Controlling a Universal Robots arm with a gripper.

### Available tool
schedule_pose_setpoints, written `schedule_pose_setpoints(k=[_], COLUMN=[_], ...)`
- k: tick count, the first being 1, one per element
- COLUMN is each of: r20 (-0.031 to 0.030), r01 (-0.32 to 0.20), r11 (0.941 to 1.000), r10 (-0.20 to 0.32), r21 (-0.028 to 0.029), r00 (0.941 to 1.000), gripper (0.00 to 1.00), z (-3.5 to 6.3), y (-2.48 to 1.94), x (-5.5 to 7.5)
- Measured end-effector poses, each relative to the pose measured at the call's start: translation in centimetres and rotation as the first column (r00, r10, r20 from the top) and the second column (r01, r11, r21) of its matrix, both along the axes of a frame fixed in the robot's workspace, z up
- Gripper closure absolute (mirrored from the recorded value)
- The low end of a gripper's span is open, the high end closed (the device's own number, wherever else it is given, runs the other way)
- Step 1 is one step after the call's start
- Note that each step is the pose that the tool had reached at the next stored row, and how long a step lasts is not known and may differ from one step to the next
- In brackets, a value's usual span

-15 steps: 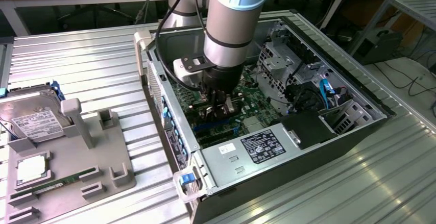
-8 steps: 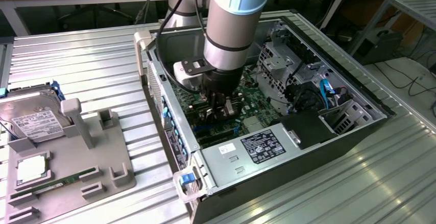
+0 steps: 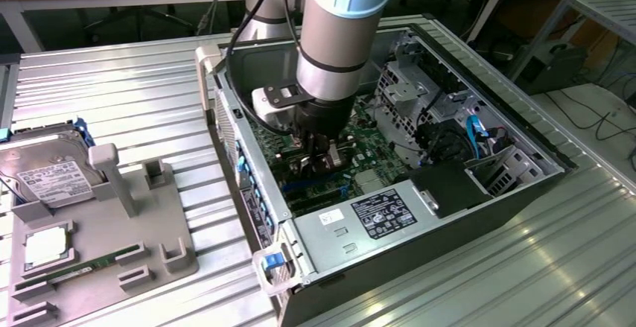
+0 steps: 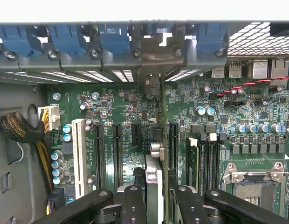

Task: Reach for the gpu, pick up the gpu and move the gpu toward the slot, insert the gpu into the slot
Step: 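Insert the gpu into the slot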

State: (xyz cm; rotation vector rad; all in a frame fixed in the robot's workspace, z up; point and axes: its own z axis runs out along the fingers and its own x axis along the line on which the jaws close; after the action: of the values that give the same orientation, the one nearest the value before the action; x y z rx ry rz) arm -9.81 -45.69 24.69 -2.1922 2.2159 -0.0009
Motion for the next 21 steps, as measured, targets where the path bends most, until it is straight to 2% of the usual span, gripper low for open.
schedule_pose_setpoints(k=[7,21], r20=[-0.0121,-0.0124], r01=[0.003,0.003], r11=[1.0,1.0], r10=[-0.003,-0.003], r21=[0.0001,0.0001], r00=[0.9999,0.9999], gripper=[0.72,0.72], z=[-0.01,-0.32], y=[0.0,-0.06], x=[0.15,0.16])
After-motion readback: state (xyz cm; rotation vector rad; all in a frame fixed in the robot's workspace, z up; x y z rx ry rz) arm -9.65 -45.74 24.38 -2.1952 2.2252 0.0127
